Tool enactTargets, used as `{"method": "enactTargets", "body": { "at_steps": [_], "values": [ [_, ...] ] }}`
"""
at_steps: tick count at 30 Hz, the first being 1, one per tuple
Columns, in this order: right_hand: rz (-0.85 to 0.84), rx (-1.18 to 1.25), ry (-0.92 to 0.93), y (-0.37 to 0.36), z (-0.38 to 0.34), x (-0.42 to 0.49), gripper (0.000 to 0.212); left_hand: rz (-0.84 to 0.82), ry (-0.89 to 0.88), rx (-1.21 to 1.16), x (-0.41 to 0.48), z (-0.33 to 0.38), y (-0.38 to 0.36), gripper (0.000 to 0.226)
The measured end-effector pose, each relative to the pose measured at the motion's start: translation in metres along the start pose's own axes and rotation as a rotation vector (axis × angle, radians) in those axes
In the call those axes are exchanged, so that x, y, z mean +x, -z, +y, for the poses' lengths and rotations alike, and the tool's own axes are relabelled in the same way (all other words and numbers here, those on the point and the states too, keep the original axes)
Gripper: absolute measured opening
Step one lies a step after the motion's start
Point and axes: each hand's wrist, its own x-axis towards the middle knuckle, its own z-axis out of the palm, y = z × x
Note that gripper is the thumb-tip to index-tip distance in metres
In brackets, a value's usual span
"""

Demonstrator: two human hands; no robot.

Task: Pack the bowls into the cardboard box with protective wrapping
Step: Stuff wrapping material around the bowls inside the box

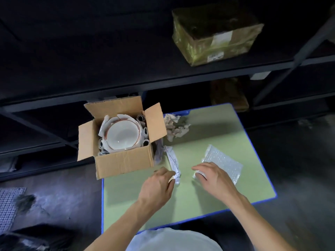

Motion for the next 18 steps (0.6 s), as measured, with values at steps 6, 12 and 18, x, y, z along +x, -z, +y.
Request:
{"method": "enactTargets", "body": {
  "at_steps": [6, 12, 18],
  "values": [
    [-0.107, 0.0, 0.012, -0.01, 0.019, 0.008, 0.032, 0.017, 0.087, -0.007, 0.016, 0.006, -0.015, 0.039],
    [-0.176, -0.008, 0.078, -0.016, 0.008, 0.042, 0.036, 0.023, 0.196, -0.022, 0.022, 0.009, -0.019, 0.043],
    [-0.109, -0.072, 0.147, 0.002, -0.003, 0.09, 0.037, 0.055, 0.248, -0.058, 0.019, 0.006, -0.018, 0.043]
  ]
}}
